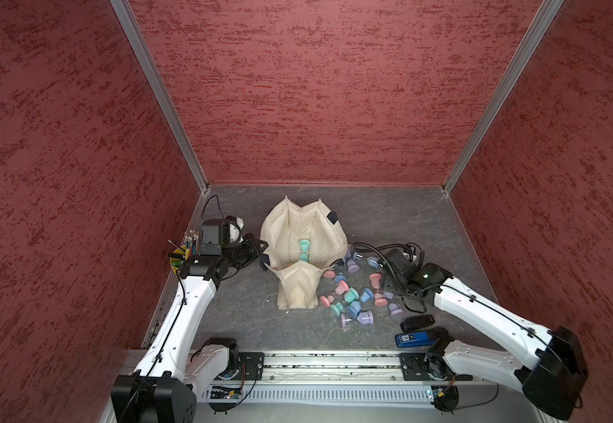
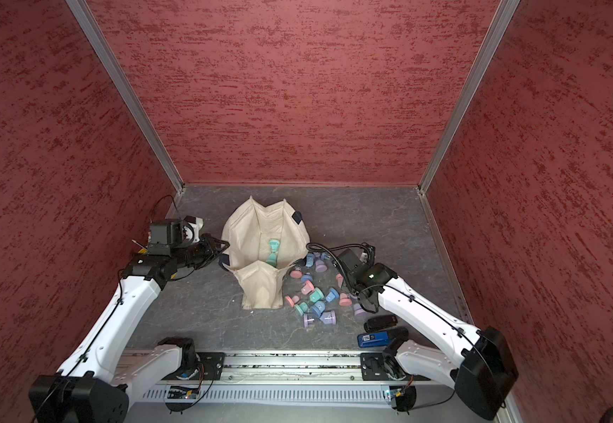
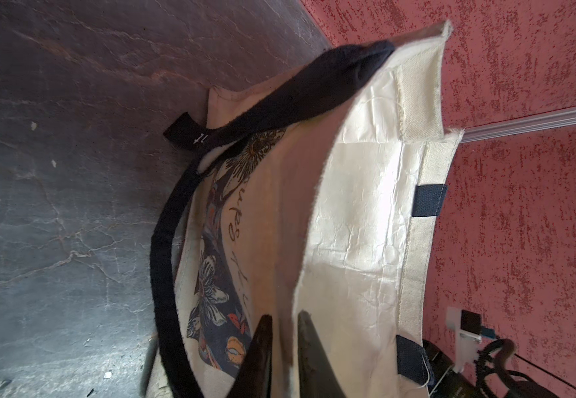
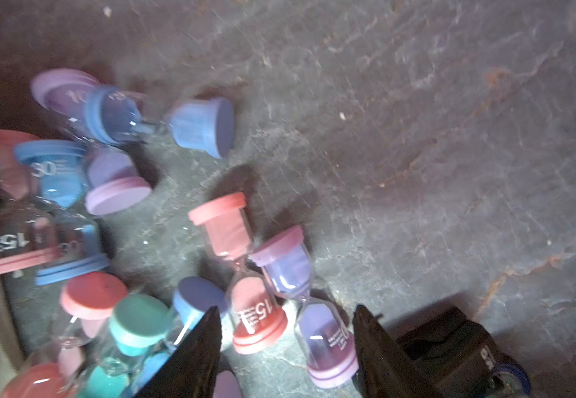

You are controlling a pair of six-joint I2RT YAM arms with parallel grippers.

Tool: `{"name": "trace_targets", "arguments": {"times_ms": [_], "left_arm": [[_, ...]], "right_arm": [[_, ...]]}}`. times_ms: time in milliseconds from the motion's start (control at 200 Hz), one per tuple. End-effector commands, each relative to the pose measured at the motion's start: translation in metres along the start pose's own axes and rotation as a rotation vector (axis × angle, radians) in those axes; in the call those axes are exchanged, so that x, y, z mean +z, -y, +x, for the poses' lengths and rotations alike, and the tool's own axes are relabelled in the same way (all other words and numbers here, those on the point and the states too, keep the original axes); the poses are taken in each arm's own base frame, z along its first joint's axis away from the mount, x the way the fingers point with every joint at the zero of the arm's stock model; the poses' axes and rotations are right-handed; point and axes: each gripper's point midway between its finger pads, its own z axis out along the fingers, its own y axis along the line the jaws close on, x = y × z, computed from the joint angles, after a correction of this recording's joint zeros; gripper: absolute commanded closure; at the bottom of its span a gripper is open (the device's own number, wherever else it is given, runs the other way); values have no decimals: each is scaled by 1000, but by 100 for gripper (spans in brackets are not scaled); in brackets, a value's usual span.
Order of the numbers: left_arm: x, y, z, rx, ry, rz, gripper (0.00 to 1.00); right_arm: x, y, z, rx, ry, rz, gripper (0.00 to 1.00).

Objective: Put the hourglass into the canvas bag
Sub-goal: Pick up the hourglass from the center of the board.

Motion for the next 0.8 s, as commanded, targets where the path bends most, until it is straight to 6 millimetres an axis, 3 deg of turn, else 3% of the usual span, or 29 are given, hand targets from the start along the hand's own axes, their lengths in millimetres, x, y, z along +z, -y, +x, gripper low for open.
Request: {"name": "trace_targets", "arguments": {"times_ms": [0, 366, 791], "left_arm": [[-5, 8, -1, 19, 8, 23, 86], [-5, 7, 1, 23, 4, 20, 88], [-6, 5, 2, 23, 2, 20, 89]], "right_arm": [[12, -4, 11, 48, -47, -49, 43], [42, 1, 26, 48, -110, -21, 42], [62, 32, 38, 104, -153, 46, 45]]}}
